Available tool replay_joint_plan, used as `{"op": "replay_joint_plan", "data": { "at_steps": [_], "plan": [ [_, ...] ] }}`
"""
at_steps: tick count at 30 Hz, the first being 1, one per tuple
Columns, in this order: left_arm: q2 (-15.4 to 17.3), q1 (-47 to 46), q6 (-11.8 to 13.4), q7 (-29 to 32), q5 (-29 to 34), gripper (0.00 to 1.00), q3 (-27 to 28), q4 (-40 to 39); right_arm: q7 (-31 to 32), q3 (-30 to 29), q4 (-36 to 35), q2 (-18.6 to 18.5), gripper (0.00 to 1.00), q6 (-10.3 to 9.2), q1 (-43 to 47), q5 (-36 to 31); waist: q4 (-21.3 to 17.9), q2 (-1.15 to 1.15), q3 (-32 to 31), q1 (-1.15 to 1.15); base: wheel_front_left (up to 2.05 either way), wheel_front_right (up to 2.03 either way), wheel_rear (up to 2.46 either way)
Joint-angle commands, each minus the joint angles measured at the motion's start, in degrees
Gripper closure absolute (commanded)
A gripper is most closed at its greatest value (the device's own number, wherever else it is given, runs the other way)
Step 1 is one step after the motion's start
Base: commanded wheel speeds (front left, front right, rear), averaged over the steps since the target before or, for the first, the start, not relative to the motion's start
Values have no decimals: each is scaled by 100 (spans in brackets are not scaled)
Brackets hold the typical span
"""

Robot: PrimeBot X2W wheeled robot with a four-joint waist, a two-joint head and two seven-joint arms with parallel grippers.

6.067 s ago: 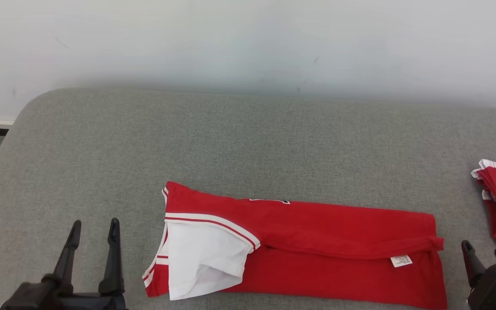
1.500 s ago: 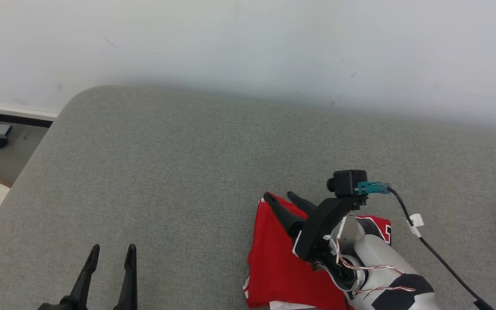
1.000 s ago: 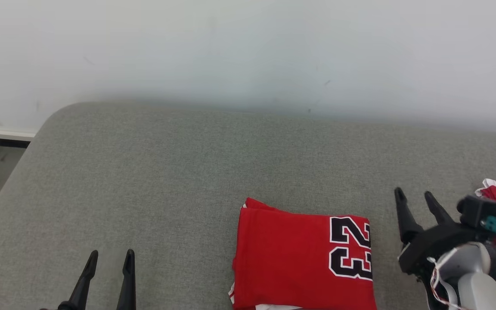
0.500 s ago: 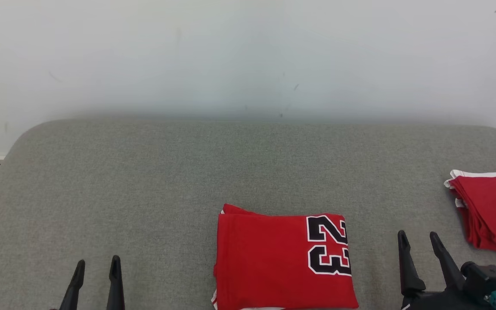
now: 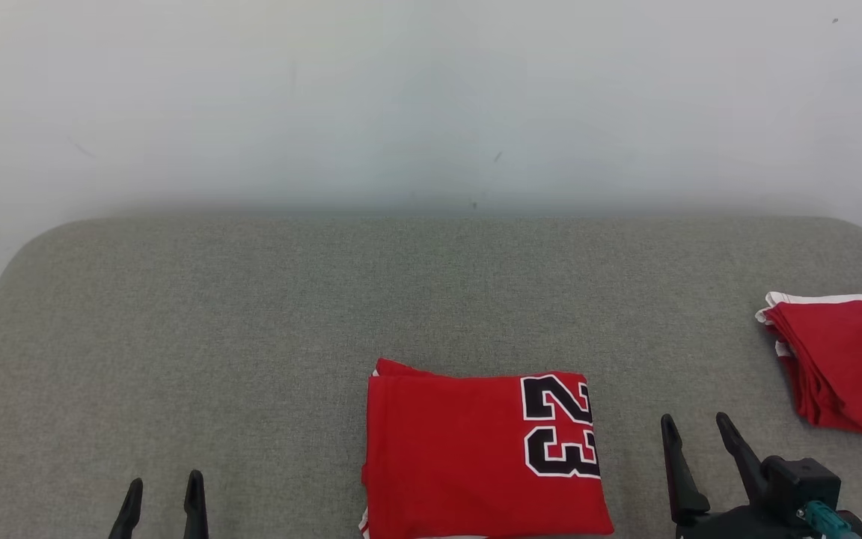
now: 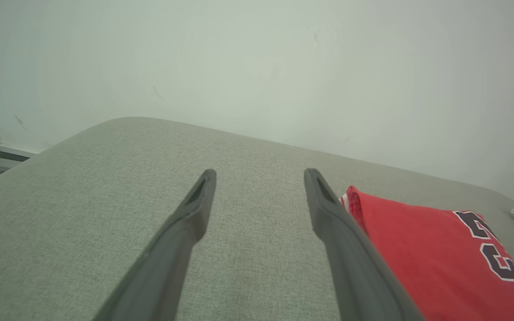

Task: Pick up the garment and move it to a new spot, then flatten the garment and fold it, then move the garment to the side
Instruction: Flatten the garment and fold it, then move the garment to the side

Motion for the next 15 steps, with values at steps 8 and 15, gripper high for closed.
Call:
{"op": "replay_joint_plan", "data": {
  "at_steps": [8, 15],
  "plan": [
    [-66, -41, -55, -20, 122, 0, 68, 51, 84, -23, 19, -3, 0, -12, -52, -34, 8, 0, 27, 0, 0, 0, 0],
    [-31, -99, -44, -20, 155, 0, -11, 32, 174, 15, 25, -2, 0, -12, -62, 11, 56, 0, 46, 0, 0, 0, 0]
  ]
}}
